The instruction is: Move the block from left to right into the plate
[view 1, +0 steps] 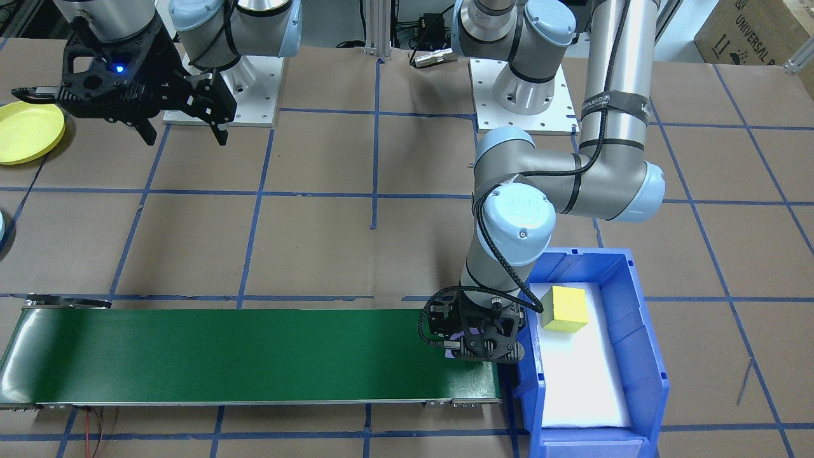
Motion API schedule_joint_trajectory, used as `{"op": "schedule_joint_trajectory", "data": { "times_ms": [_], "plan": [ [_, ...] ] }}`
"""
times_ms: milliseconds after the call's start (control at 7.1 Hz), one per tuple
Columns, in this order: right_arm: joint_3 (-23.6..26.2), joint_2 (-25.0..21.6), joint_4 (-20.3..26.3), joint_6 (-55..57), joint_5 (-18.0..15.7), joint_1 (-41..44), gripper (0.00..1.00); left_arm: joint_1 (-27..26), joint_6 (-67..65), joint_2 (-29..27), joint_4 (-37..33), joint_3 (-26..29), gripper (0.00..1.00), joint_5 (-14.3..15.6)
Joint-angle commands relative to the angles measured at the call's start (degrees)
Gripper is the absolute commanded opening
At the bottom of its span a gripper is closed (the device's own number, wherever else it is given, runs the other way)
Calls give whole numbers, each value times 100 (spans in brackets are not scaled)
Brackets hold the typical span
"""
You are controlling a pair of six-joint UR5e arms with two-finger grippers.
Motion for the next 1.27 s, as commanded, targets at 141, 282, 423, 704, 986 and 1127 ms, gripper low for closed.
{"op": "schedule_joint_trajectory", "data": {
  "times_ms": [141, 282, 423, 704, 986, 1127],
  "plan": [
    [9, 0, -2, 8, 2, 2, 100, -21, -330, 434, -82, 66, 100, -40],
    [0, 0, -11, 8, 2, 2, 100, -22, -312, 995, -857, 101, 100, -23],
    [0, 0, -2, 8, 11, 2, 100, 22, -295, 1470, -1405, 110, 100, -40],
    [0, 0, -2, 8, 2, 10, 100, 153, -173, 2184, -2344, -82, 100, 82],
    [0, 0, -2, 17, 2, 2, 100, 496, 452, 2326, -2351, -529, 100, 162],
    [0, 0, -11, 8, 11, 2, 100, 558, 487, 2449, -2359, -593, 100, 171]
  ]
}}
